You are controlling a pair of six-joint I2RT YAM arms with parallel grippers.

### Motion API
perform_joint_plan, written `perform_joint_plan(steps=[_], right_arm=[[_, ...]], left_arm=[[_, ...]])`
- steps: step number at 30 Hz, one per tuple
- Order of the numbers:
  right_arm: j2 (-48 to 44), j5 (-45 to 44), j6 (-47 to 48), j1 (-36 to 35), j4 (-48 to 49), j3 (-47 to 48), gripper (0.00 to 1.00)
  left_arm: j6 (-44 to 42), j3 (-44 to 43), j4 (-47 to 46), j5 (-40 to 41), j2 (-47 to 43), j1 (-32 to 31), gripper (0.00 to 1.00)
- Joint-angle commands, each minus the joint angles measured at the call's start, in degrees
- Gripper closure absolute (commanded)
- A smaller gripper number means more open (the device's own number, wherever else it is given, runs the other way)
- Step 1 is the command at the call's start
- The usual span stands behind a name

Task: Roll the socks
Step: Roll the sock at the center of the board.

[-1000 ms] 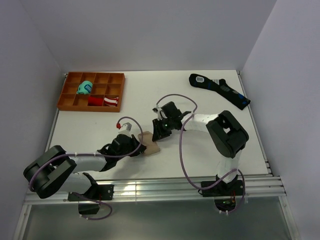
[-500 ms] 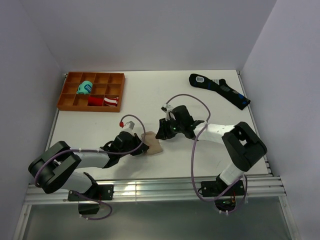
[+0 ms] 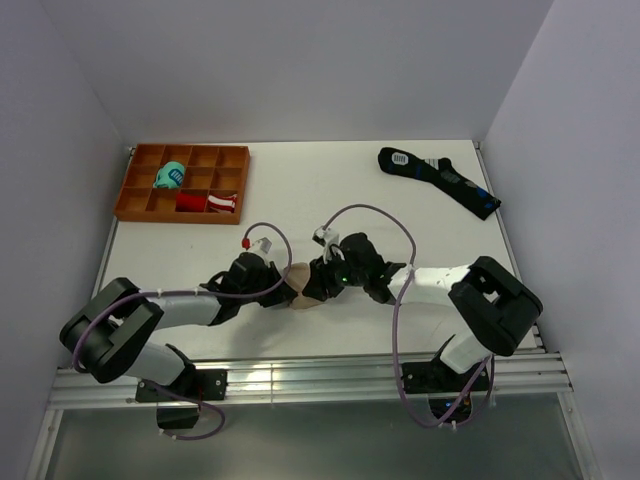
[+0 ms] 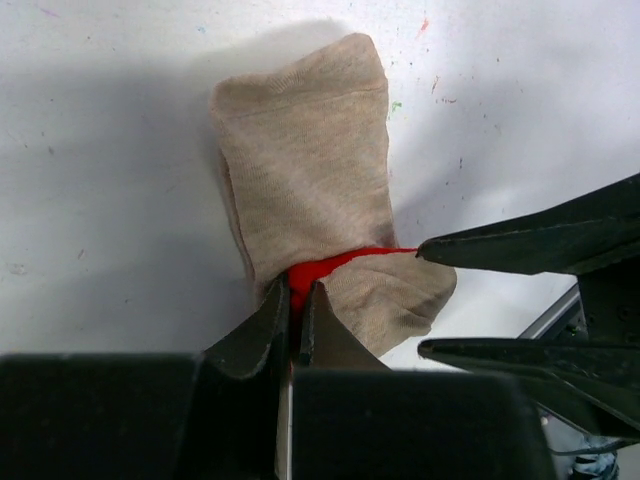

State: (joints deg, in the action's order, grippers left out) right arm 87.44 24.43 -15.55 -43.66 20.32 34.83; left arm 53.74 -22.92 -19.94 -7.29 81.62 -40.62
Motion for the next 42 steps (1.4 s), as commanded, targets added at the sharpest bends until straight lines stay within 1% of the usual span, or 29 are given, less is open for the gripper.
perform_joint_plan(steps=[1, 10, 12, 17, 22, 28, 30, 32, 37, 42], right_arm=[[-2.1, -1.93, 1.57, -0.02, 4.73, -1.69, 0.52], [-3.85, -5.26, 2.81, -2.57, 5.52, -4.5, 0.51], [-5.25, -5.88, 2.28, -2.66, 7.01, -5.73, 0.46], [-6.4, -5.79, 2.45, -2.92, 7.28, -7.32, 0.44], [-7.98, -8.68, 2.89, -5.12, 7.1, -8.2, 0.44], [-6.76, -12.73, 1.67, -7.05, 4.82, -7.93, 0.43], [-6.06, -15.63, 1.14, -7.49, 3.17, -7.5, 0.43], [-5.18, -16.08, 0.79, -7.58, 2.36, -7.14, 0.43], [-3.77, -17.3, -1.49, -7.76, 3.15, -8.11, 0.43], [-4.47, -20.02, -3.34, -8.11, 4.82, -10.21, 0.43]], left_arm=[[-3.9, 0.86, 9.31, -1.23, 2.92, 1.16, 1.0], [-5.66, -1.16, 10.02, -4.92, 4.86, 3.7, 1.0], [-5.66, -1.34, 9.75, -5.8, 5.56, 4.5, 1.0], [-5.48, -2.04, 9.31, -7.21, 6.97, 5.29, 1.0], [-5.48, -2.83, 9.66, -8.62, 8.11, 5.9, 1.0], [-5.4, -4.85, 11.94, -8.88, 8.99, 5.91, 1.0], [-5.22, -5.12, 11.86, -9.41, 8.99, 5.99, 1.0], [-5.04, -5.38, 11.95, -9.85, 9.25, 5.99, 1.0], [-4.96, -5.74, 12.3, -10.29, 9.87, 6.43, 1.0], [-4.69, -5.82, 12.12, -10.99, 10.75, 6.78, 1.0]])
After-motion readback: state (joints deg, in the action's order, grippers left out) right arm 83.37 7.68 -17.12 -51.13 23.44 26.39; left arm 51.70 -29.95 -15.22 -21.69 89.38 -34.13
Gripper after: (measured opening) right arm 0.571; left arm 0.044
